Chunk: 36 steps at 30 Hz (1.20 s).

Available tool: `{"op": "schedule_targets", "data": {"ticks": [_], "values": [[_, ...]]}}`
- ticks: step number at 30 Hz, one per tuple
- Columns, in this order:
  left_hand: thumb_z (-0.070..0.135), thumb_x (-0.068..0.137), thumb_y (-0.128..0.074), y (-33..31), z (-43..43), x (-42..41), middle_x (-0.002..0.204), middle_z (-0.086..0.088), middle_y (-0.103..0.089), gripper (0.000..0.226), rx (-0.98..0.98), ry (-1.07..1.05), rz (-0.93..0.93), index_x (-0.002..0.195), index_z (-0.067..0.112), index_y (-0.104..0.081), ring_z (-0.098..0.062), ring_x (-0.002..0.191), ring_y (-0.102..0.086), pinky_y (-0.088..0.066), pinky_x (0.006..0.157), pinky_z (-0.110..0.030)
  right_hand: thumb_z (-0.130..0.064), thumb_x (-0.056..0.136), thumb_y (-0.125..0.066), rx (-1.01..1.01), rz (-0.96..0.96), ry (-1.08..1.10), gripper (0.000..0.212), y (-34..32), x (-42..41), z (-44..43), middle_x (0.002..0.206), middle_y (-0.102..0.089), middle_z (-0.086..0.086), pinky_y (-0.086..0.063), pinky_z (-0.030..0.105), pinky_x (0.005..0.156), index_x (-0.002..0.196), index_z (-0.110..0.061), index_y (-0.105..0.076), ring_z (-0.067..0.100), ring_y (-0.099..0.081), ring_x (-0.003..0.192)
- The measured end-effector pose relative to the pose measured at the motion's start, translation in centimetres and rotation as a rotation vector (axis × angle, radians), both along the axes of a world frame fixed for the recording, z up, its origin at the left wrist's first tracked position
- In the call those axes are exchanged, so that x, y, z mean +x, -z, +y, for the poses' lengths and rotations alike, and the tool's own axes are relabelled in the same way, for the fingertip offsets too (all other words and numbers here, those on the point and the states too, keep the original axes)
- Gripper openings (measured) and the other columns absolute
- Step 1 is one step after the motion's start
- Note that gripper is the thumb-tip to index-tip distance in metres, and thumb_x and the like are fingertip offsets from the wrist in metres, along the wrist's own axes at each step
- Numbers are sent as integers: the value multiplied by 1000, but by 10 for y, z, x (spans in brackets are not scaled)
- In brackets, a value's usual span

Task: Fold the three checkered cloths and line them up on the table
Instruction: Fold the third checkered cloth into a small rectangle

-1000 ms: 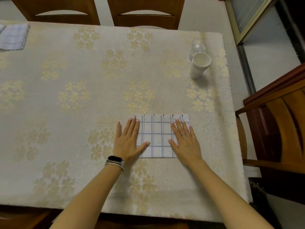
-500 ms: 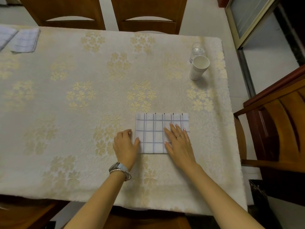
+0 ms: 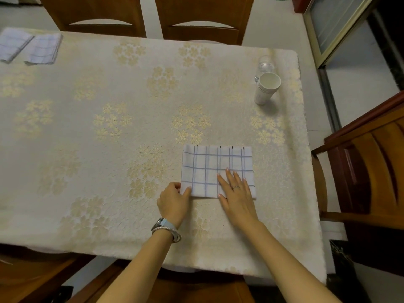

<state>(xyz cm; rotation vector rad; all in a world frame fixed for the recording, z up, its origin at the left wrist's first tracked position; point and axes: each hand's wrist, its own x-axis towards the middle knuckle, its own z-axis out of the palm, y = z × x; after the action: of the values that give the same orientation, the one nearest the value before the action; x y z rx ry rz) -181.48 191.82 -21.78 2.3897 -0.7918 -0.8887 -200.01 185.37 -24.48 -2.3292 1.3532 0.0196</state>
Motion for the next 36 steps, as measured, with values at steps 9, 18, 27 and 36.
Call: {"op": "schedule_targets", "data": {"ticks": [9,18,27,36], "values": [[30,90,-65,-12,10,2,77,4,-64,15,-75,-33,111,84,17,-61,-13,68,-59,-47,60,-26,-40,101,-43,-18,0,-35,60,-9,3,0,164,0,-7,6,33,120,155,-30,-19,16,4,151],[28,91,-65,-31,17,1,86,2,-65,15,-333,-74,230,86,15,-59,-14,80,-60,-48,70,-23,-48,98,-43,-17,43,-108,68,-6,16,0,164,6,-1,14,35,116,155,-34,-9,23,8,152],[10,89,-63,-37,-3,-56,125,20,-57,17,-539,137,199,95,22,-53,9,123,-48,-41,97,-9,-22,98,-54,72,-403,150,36,-17,5,-11,148,-44,4,-27,29,115,134,-18,-55,19,-33,140],[11,81,-64,-6,-20,-96,125,-8,-60,42,-471,504,-79,122,11,-54,-28,128,-51,-44,107,-44,-38,98,-52,517,-738,892,34,-48,-27,-28,85,-74,8,-61,30,65,95,-9,-70,21,-73,76]]}}
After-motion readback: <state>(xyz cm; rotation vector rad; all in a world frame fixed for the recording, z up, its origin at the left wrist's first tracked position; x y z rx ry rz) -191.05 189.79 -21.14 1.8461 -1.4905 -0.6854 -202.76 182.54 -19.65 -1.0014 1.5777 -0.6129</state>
